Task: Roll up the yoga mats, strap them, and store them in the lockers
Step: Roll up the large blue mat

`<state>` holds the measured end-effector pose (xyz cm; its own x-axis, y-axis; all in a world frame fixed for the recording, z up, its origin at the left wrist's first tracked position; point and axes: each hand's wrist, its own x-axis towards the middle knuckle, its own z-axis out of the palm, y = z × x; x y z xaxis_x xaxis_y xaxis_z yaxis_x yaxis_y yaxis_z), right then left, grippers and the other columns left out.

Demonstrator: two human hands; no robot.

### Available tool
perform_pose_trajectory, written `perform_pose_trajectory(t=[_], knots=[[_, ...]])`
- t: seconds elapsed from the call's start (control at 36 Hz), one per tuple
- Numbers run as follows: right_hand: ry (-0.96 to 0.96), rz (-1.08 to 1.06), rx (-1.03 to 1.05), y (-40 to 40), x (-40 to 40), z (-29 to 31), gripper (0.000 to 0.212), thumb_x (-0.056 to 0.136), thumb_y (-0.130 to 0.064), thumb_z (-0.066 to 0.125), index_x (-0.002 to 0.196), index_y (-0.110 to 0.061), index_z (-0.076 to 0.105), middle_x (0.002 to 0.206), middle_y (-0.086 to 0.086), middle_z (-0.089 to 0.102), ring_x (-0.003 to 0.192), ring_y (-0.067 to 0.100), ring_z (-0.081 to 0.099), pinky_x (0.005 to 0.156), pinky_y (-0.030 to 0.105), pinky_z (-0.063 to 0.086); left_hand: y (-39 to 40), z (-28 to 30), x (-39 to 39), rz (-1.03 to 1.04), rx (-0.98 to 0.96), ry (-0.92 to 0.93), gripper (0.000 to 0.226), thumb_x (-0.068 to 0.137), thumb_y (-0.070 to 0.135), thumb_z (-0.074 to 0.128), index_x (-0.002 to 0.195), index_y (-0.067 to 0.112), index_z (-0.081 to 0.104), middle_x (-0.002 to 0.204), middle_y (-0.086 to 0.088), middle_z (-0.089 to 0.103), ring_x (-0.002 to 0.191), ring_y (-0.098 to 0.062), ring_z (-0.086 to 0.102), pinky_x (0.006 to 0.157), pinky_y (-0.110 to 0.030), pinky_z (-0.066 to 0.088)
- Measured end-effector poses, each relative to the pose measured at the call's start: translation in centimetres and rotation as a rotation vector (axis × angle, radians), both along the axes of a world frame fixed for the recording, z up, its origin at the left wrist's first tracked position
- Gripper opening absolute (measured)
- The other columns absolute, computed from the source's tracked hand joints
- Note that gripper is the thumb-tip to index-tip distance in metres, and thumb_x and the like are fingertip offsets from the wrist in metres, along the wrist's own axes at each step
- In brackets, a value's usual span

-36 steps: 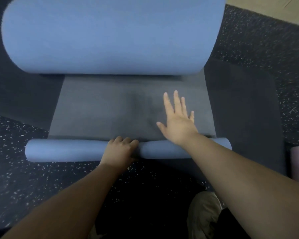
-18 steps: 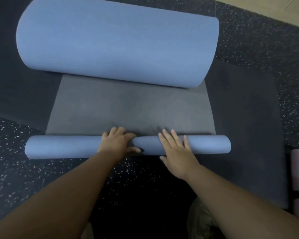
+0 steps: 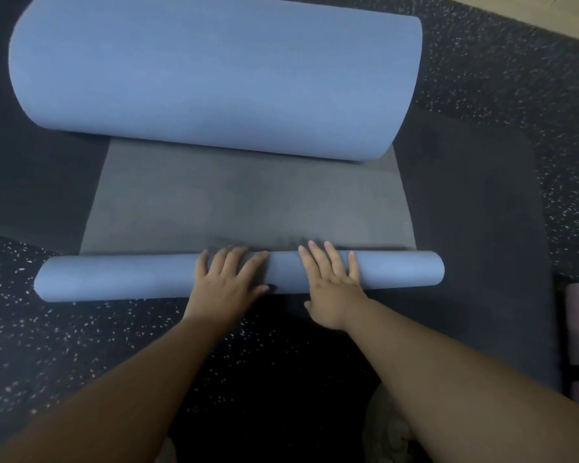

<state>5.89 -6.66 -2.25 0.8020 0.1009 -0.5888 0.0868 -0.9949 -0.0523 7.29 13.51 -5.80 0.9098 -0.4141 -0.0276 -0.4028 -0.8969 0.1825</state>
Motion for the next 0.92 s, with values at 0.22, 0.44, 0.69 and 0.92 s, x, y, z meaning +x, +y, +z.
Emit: perform_pose_trajectory(t=[0.22, 0.44, 0.69, 0.92], knots=[[-0.003, 0.009, 0.03, -0.6, 2.9, -0.4, 0.103, 0.086, -0.047, 0.062, 0.153, -0.028, -0.014, 0.162, -0.007, -0.015, 0.149, 0.019, -0.014, 0.116, 0.051, -0.012, -1.4, 0.1, -0.2, 0.065, 0.086, 0.05, 0.092, 0.069, 0.053, 0.073, 0.143, 0.017, 0.033, 0.138, -0.019, 0.052, 0.128, -0.04, 0.048, 0.105, -0.059, 0.017], [-0.034, 0.024, 0.078, -1.2, 6.0, -0.7, 0.107, 0.074, -0.055, 0.074, 0.154, -0.034, 0.006, 0.161, -0.006, 0.009, 0.146, 0.02, 0.011, 0.118, 0.047, 0.004, -2.1, 0.6, 2.6, 0.06, 0.24, 0.142, 0.103, 0.082, 0.072, 0.048, 0.154, 0.024, -0.009, 0.162, -0.01, -0.001, 0.149, -0.032, -0.002, 0.115, -0.057, 0.004], [-0.204, 0.063, 0.092, -1.5, 6.9, -0.9, 0.103, 0.067, -0.063, 0.075, 0.148, -0.027, 0.023, 0.142, 0.0, 0.031, 0.131, 0.021, 0.03, 0.109, 0.041, 0.024, -2.3, 0.9, 5.0, 0.054, 0.295, 0.229, 0.119, 0.075, 0.068, 0.063, 0.15, 0.028, -0.021, 0.162, -0.004, -0.011, 0.148, -0.028, -0.011, 0.116, -0.054, 0.001], [-0.584, 0.041, -0.04, 0.3, 3.7, -2.8, 0.084, 0.037, -0.036, 0.093, 0.112, -0.011, 0.065, 0.099, 0.011, 0.062, 0.089, 0.031, 0.062, 0.094, 0.056, 0.047, -2.2, 0.5, 4.6, 0.058, 0.3, 0.08, 0.107, 0.082, 0.06, 0.061, 0.153, 0.026, -0.011, 0.15, -0.009, 0.021, 0.136, -0.029, 0.024, 0.116, -0.051, 0.012]])
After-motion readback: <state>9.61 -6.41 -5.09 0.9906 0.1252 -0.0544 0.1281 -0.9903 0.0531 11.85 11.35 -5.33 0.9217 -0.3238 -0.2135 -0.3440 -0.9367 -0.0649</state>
